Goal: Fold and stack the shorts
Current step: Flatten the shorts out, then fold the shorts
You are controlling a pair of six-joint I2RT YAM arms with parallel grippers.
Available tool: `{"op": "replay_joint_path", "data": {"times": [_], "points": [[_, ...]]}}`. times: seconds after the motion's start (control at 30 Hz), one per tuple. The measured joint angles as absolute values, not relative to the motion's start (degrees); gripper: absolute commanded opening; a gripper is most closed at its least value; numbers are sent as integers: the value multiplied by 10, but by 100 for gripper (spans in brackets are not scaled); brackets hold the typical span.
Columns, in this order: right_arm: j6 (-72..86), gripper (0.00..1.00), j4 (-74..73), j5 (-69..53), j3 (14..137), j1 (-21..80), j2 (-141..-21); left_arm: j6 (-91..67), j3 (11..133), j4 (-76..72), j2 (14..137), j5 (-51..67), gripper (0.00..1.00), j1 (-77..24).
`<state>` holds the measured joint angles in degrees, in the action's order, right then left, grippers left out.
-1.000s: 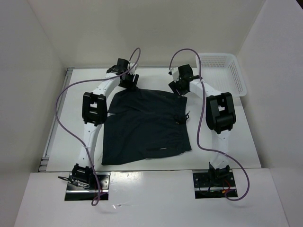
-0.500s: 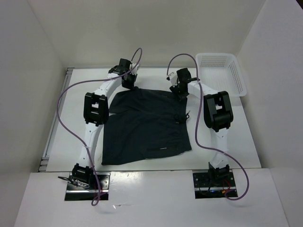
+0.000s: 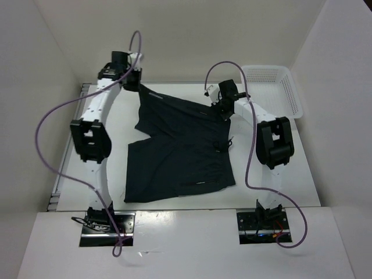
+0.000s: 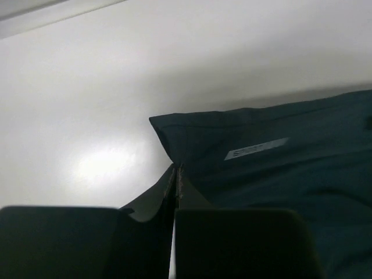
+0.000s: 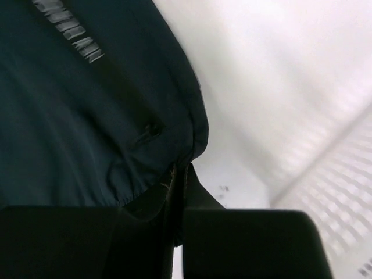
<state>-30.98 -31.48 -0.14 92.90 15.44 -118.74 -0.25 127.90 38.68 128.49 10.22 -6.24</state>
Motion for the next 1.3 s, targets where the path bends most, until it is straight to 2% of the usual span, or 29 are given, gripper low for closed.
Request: {"op": "replay_joint_path", "data": {"times": [0.17,0.23,0.37,0.53,0.63,0.7,0.73,0.87,1.1,1.3], "points": [[-339,0,-315,5,808,225,-993,-3,1023,406,1044,101,0,-35],[-351,0,-317,0,742,272,-917,-2,935,413,979,104,3,-41],[-372,0,-323,-17,648,310,-871,-2,787,424,931,121,9,-50],[-413,0,-345,2,556,312,-887,-2,650,449,943,135,9,-50],[-428,0,-353,8,540,339,-887,-2,619,456,943,139,15,-51],[-434,0,-352,8,539,352,-887,-2,609,456,943,139,24,-51],[-436,0,-351,7,539,357,-887,-3,608,458,943,139,33,-51],[-447,0,-350,9,539,359,-887,-2,622,467,946,147,44,-42],[-454,0,-347,12,540,359,-891,-2,708,459,994,180,49,5],[-464,0,-346,15,541,359,-900,-3,739,457,1074,181,49,22]]}}
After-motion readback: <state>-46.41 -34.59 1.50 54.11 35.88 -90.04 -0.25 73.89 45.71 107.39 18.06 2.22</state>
